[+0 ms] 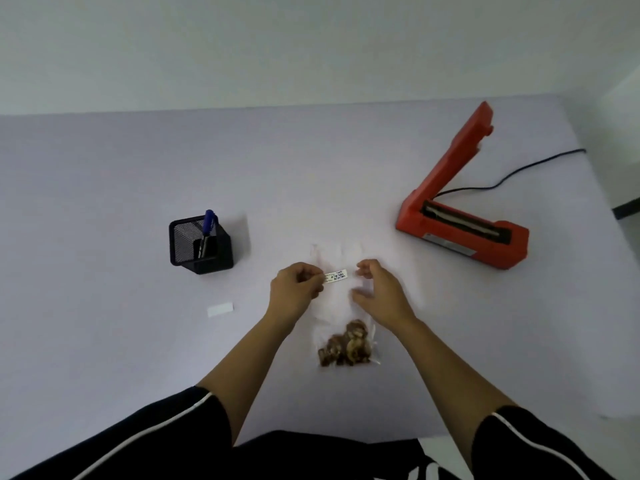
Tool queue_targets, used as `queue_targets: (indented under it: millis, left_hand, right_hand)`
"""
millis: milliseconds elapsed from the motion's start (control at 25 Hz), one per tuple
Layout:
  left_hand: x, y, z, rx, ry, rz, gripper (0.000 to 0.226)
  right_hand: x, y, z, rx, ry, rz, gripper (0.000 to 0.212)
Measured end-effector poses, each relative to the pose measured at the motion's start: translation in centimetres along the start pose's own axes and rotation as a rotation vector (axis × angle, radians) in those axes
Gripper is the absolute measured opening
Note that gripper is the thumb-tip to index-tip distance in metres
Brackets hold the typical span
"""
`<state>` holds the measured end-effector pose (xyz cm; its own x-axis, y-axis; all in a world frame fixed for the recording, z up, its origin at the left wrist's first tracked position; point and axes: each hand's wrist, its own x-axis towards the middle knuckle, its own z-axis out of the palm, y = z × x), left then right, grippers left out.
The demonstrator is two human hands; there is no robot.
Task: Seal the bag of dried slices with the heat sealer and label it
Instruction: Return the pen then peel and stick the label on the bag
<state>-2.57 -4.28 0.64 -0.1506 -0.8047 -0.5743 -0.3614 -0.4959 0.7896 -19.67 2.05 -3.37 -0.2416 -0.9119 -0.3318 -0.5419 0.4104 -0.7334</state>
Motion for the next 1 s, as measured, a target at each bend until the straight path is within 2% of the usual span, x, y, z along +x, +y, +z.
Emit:
queue_targets:
  millis: [120,320,640,1000]
  left_hand:
    - [1.5,0.0,2.2,0.100,-0.002,0.001,0.007]
    - [3.3,-1.2,2.6,0.356,0.030,0.046,0.004]
    - [4.1,-1.5,3.5,0.399,0.044,0.044,0.007]
    - [4.3,-1.8,4.1,0.449,0.072,0.046,0.007]
  right_hand:
    - [0.9,1.2,0.4,0.003,-0.040,-0.014,0.060]
    - [1.4,2.1,0.4,0.002,-0.033,-0.059,0.061]
    - [1.7,2.7,0.1,0.004,-0.031,-0.102,0.055]
    - [1.4,3.2,0.2,-0.127,0.008,-0.283,0.037]
